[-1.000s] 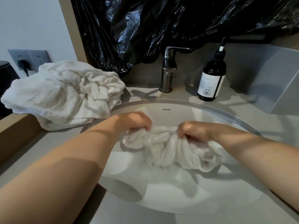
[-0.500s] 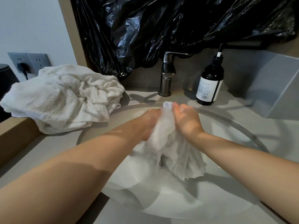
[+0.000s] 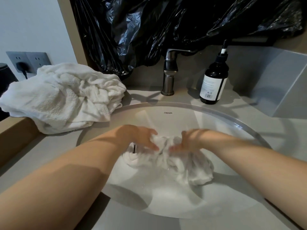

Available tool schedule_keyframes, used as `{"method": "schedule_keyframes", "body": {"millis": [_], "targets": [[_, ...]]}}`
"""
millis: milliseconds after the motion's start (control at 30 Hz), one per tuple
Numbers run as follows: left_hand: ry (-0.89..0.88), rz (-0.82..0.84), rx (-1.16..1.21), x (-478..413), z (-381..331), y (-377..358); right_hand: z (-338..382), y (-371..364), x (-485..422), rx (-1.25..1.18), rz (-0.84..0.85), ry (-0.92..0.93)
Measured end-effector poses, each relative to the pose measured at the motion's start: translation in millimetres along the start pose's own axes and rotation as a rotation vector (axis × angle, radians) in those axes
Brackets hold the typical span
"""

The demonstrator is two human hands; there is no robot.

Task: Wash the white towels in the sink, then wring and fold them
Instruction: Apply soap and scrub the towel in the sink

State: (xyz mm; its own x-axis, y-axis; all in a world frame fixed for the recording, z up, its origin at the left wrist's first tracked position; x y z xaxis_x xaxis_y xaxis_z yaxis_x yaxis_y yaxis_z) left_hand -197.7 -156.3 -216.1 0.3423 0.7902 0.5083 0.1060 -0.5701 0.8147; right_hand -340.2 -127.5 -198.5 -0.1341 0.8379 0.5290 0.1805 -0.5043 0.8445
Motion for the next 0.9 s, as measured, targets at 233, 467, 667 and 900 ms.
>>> {"method": "schedule_keyframes", "body": {"millis": [233,467,667,900], "targets": [[-0.021,0.058,-0.295,-7,0,-23,-2,-28,-3,0.097,0.114,0.057],[0.004,-0.239,0.042,4,14,35,-21,39,11,-0.234,-0.178,0.141],[0.032,-0.343,0.132,23,11,56,-55,72,28,-0.43,-0.234,0.144],[0.109,-0.013,-0.214,20,17,24,-33,55,16,-0.149,-0.269,0.151]]}}
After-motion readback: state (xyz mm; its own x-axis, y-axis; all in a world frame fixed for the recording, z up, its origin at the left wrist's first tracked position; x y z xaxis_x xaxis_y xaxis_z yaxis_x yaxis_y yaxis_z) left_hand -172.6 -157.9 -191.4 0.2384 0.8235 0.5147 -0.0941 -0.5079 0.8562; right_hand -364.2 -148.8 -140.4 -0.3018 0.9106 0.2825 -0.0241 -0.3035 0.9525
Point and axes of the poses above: each hand's wrist, its own x-axis away from the middle knuckle, its own y-axis out of the back of the hand, z = x × y, the point moved 10 cm from there along -x, towards the middle knuckle, and after that the axes turned 4 degrees about -y, right-handed, at the moved point
